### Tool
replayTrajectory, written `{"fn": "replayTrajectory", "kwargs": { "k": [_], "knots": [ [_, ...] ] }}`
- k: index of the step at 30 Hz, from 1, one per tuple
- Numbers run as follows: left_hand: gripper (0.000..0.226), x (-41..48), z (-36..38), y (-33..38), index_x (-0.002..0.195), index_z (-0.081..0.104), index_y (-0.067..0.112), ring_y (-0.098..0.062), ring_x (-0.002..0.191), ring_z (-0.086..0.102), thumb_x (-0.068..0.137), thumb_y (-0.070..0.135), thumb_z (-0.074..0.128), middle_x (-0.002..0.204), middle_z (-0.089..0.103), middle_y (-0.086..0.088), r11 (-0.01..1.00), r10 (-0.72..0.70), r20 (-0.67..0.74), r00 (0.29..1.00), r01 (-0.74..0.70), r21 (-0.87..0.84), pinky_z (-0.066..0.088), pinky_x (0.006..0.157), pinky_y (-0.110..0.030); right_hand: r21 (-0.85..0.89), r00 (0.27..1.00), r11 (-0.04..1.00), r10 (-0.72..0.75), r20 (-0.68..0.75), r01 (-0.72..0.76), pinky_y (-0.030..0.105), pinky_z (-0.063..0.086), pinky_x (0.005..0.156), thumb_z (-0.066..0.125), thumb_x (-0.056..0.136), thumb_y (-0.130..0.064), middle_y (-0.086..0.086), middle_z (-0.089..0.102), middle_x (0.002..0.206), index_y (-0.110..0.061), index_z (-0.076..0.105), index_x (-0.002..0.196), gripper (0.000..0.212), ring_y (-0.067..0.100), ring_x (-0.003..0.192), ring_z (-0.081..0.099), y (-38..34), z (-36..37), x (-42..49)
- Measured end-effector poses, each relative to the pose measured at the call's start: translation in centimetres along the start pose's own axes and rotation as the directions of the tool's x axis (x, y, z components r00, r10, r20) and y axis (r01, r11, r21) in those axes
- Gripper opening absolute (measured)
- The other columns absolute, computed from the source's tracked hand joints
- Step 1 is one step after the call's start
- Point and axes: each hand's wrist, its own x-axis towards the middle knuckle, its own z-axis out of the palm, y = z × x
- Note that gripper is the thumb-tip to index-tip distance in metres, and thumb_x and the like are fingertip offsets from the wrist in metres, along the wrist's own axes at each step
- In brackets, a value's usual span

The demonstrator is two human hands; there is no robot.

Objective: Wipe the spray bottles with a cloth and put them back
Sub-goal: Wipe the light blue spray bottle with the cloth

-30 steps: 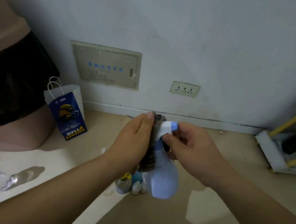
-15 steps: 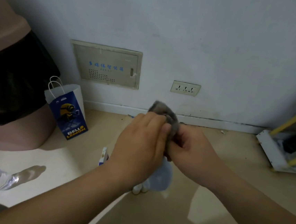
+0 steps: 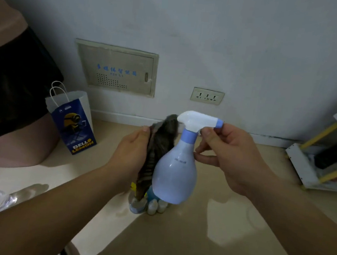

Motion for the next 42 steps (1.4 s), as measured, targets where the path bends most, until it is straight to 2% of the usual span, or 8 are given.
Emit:
{"fn": "replayTrajectory", "kwargs": {
  "k": [5,8,15,22,31,33,37,42],
  "knots": [
    [0.041,-0.4,0.2,1.2,0.088,0.068,0.030,-0.012,0.090,0.067,0.108,0.050,0.038,0.091,0.070,0.009,0.991,-0.051,-0.063,0.997,0.043,-0.128,0.049,0.077,-0.032,0.012,1.000,1.000,0.000,0.022,0.000,0.038,0.063,0.082,0.056,0.104,-0.015,0.006,0.077,0.109,-0.011,0.066,0.125,0.024,0.018,0.102,0.075,-0.3,-0.4,0.1],
    [0.044,-2.0,0.6,1.7,0.090,0.070,0.026,-0.013,0.084,0.065,0.110,0.045,0.035,0.084,0.069,0.007,0.956,0.287,-0.039,0.957,-0.284,0.081,0.053,0.070,-0.029,-0.028,1.000,0.999,-0.022,-0.019,0.022,0.036,0.064,0.078,0.058,0.103,-0.017,0.007,0.079,0.097,-0.009,0.069,0.118,0.020,0.019,0.089,0.077,-0.2,-0.2,0.2],
    [0.028,-2.8,2.2,-1.8,0.116,0.070,0.019,-0.013,0.100,0.060,0.106,0.031,0.047,0.114,0.063,0.005,0.413,0.670,0.435,0.602,-0.789,0.455,0.052,0.082,-0.034,-0.233,0.986,0.971,-0.081,-0.146,0.046,0.054,0.063,0.076,0.066,0.080,-0.059,0.009,0.076,0.084,-0.014,0.070,0.090,0.047,0.027,0.087,0.075,0.7,0.3,0.5],
    [0.036,-2.9,2.6,-1.0,0.127,0.054,0.029,-0.004,0.101,0.063,0.099,0.053,0.054,0.111,0.063,0.016,0.730,0.579,0.131,0.804,-0.584,0.355,0.055,0.084,-0.032,0.018,0.996,0.998,-0.067,-0.059,0.068,0.039,0.064,0.070,0.059,0.102,-0.032,0.006,0.078,0.098,-0.016,0.070,0.115,0.024,0.022,0.090,0.077,0.6,1.6,-0.2],
    [0.037,-6.6,3.5,-3.3,0.132,0.058,0.020,-0.025,0.134,0.042,0.109,0.037,0.034,0.138,0.047,-0.001,0.356,0.598,0.481,0.641,-0.750,0.557,0.039,0.110,-0.045,-0.080,0.988,0.997,-0.009,-0.154,-0.003,0.051,0.061,0.088,0.059,0.097,-0.043,-0.005,0.079,0.098,-0.022,0.072,0.110,0.028,0.017,0.096,0.075,1.8,0.8,0.5],
    [0.036,-5.7,3.3,-3.2,0.116,0.071,0.018,-0.019,0.135,0.046,0.109,0.034,0.039,0.139,0.053,0.003,0.429,0.659,0.472,0.586,-0.807,0.406,0.041,0.109,-0.038,-0.102,0.986,0.995,-0.001,-0.169,-0.017,0.052,0.061,0.089,0.060,0.094,-0.048,-0.004,0.078,0.096,-0.023,0.072,0.106,0.030,0.018,0.095,0.074,1.7,0.5,0.8],
    [0.019,-3.3,3.3,-2.4,0.084,0.071,0.022,-0.004,0.103,0.060,0.092,0.039,0.067,0.111,0.061,0.013,0.697,0.642,0.117,0.758,-0.641,0.322,0.050,0.082,-0.021,-0.016,0.994,0.999,0.037,-0.105,-0.039,0.050,0.061,0.088,0.056,0.104,-0.030,-0.005,0.080,0.099,-0.021,0.073,0.107,0.020,0.015,0.096,0.075,1.6,0.9,0.6],
    [0.058,-2.7,3.6,-2.2,0.138,0.045,0.043,-0.006,0.120,0.056,0.086,0.056,0.067,0.129,0.055,0.019,0.850,0.442,0.022,0.897,-0.426,0.311,0.055,0.098,-0.039,0.055,0.996,0.998,0.025,-0.081,-0.021,0.044,0.061,0.086,0.058,0.103,-0.032,-0.002,0.078,0.105,-0.020,0.070,0.119,0.023,0.016,0.101,0.074,1.7,2.1,-0.1]
  ]
}}
